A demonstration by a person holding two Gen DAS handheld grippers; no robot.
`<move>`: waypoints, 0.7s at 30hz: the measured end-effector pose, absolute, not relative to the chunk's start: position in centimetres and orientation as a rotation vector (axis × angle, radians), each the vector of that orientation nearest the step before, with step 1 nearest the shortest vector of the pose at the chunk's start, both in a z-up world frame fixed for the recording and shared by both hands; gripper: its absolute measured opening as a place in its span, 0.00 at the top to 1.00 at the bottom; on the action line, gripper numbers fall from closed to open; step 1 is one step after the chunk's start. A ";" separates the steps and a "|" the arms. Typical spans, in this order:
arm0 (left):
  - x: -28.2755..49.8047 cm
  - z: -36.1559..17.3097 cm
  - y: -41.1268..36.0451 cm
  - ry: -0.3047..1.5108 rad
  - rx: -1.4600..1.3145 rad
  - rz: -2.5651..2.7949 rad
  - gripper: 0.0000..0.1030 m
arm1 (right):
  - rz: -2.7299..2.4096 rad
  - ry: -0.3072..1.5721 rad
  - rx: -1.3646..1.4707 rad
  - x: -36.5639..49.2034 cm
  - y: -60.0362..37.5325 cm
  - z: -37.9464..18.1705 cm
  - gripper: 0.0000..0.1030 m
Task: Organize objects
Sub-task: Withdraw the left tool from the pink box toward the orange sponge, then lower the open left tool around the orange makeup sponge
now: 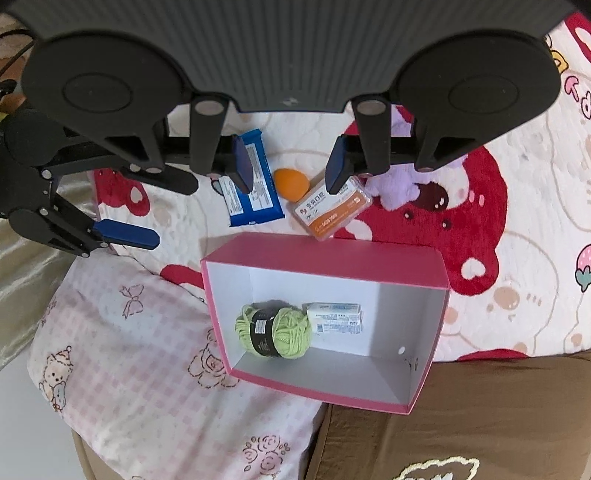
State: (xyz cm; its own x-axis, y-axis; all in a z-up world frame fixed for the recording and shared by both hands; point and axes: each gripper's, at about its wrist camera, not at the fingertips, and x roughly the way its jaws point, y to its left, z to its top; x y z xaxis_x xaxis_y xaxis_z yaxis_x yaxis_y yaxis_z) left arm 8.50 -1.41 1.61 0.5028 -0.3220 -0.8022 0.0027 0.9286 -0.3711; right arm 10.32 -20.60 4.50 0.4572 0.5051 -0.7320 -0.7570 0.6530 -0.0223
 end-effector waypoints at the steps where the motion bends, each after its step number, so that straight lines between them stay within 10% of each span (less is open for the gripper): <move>1: 8.4 1.5 -1.4 1.033 -0.345 -0.200 0.58 | 0.801 0.760 -0.376 10.2 -20.5 4.4 0.30; 21: 7.2 -0.6 -3.1 1.076 -0.320 -0.256 0.54 | 0.800 0.787 -0.406 7.7 -21.4 2.3 0.23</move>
